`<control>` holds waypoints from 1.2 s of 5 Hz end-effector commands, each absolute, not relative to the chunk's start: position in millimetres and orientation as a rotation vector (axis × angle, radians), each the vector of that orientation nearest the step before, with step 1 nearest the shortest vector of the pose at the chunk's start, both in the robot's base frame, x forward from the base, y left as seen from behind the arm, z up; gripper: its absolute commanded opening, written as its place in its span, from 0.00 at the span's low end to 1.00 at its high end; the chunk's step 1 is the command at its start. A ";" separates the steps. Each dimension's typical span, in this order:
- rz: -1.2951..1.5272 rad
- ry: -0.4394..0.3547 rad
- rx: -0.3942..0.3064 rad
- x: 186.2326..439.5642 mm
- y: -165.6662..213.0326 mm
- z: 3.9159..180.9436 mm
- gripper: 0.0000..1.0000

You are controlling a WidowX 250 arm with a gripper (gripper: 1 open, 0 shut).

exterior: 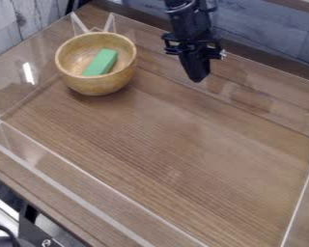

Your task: Move green stick from inside the wooden bowl to the table next to it

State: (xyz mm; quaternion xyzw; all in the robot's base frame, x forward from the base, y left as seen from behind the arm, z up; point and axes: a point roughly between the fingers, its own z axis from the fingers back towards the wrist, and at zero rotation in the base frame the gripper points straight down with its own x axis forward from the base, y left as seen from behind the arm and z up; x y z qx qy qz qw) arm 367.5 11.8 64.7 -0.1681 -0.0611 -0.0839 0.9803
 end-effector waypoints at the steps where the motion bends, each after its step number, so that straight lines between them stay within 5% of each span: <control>1: -0.131 -0.179 -0.327 370.5 24.9 66.9 0.00; 4: -0.113 -0.196 -0.339 375.9 69.8 71.3 0.00; 6: -0.030 -0.225 -0.356 372.0 59.0 77.3 0.00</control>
